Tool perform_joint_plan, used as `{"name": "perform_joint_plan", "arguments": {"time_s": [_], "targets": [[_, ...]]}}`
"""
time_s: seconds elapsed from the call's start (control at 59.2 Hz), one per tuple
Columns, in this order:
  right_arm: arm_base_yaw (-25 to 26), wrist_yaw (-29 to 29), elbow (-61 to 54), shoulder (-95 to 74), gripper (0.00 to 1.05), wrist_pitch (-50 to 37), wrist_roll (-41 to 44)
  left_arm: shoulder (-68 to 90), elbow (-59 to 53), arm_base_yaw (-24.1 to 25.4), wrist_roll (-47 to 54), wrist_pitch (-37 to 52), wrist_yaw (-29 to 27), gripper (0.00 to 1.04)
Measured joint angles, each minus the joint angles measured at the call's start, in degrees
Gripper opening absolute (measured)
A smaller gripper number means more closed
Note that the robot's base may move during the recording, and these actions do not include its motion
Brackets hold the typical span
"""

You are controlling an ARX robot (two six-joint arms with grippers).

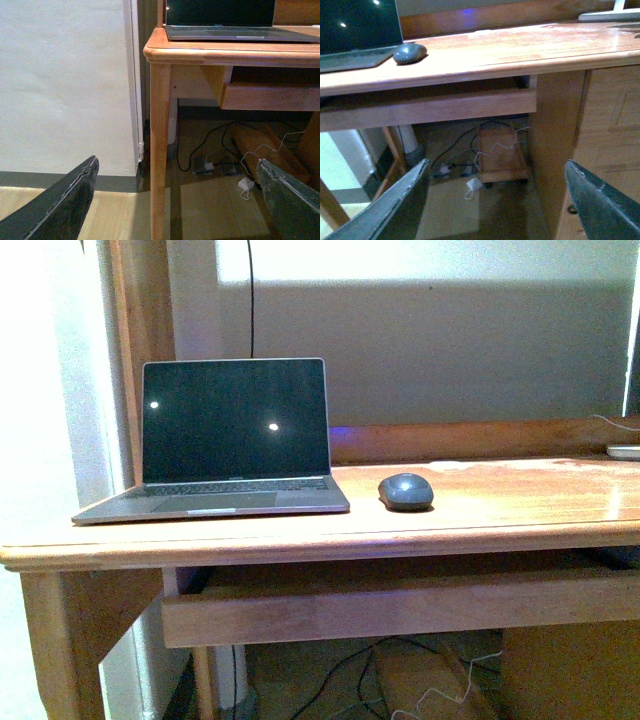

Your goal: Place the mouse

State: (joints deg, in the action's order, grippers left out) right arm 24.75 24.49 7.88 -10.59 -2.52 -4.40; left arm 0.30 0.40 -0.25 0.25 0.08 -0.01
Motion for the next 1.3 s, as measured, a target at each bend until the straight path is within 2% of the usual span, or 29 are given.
{"name": "perform_joint_plan", "arguments": {"time_s": [0.135, 0.152, 0.287, 0.422, 0.473, 0.574, 0.928, 1.013, 1.08, 1.3], "targets": [[-5.25, -6.01, -2.84, 2.97, 0.56, 0.74, 2.75, 0.00, 0.00, 0.00, 0.00, 0.00, 0.02, 0.97], [-6.88, -7.52, -3.02, 3.69, 0.49, 1.03, 3.02, 0.00, 0.00, 0.00, 0.00, 0.00, 0.00, 0.97], [-12.13, -12.44, -3.78, 5.81, 0.23, 1.66, 3.85, 0.00, 0.00, 0.00, 0.00, 0.00, 0.02, 0.97], [-15.87, -16.41, -4.72, 7.02, 0.02, 2.14, 4.26, 0.00, 0.00, 0.00, 0.00, 0.00, 0.00, 0.97], [-19.85, -21.79, -4.87, 7.56, 0.03, 2.60, 4.15, 0.00, 0.00, 0.00, 0.00, 0.00, 0.00, 0.97], [-24.13, -23.63, -5.66, 8.63, 0.03, 2.60, 4.22, 0.00, 0.00, 0.00, 0.02, 0.00, 0.04, 0.97], [-24.50, -24.28, -6.97, 10.27, 0.03, 2.62, 4.22, 0.00, 0.00, 0.00, 0.00, 0.00, 0.00, 0.97], [-24.50, -24.30, -6.97, 10.27, 0.15, 2.62, 4.26, 0.00, 0.00, 0.00, 0.00, 0.00, 0.00, 0.97], [-24.52, -24.28, -6.97, 10.27, 0.32, 2.62, 4.26, 0.00, 0.00, 0.00, 0.00, 0.00, 0.00, 0.97], [-24.52, -24.28, -6.97, 10.27, 0.75, 2.62, 4.26, 0.00, 0.00, 0.00, 0.00, 0.00, 0.00, 0.97]]}}
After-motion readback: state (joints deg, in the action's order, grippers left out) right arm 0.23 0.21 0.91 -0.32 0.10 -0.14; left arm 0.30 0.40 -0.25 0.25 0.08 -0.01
